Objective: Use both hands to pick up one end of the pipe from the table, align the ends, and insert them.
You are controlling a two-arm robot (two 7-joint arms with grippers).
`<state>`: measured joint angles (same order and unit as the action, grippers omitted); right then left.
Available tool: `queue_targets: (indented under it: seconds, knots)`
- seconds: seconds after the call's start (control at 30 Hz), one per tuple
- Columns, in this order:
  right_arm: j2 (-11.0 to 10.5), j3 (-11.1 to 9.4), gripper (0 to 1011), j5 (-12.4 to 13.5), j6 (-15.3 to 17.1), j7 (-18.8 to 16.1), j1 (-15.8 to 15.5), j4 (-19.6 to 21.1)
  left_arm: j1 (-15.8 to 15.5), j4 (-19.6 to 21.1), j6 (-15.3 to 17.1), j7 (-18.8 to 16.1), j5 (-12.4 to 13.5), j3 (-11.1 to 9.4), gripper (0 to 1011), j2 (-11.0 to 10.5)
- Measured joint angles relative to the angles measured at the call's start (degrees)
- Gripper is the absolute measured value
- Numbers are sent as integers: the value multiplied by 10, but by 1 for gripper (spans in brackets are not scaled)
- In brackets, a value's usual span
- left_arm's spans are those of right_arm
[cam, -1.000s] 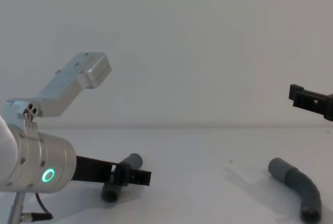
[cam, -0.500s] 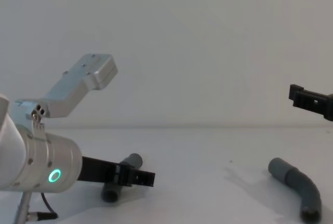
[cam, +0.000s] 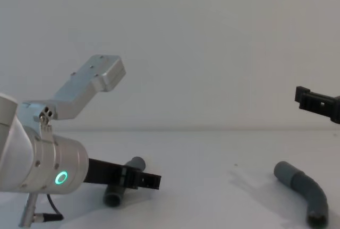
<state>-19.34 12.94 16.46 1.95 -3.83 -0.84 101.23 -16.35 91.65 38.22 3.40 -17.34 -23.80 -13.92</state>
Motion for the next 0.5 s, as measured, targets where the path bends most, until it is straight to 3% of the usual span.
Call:
queue_targets:
  seconds: [0.5]
  knots:
    - [0,0,1002,0,0,0,0,0,-11,-15,-7,15,5,-2,1001,6]
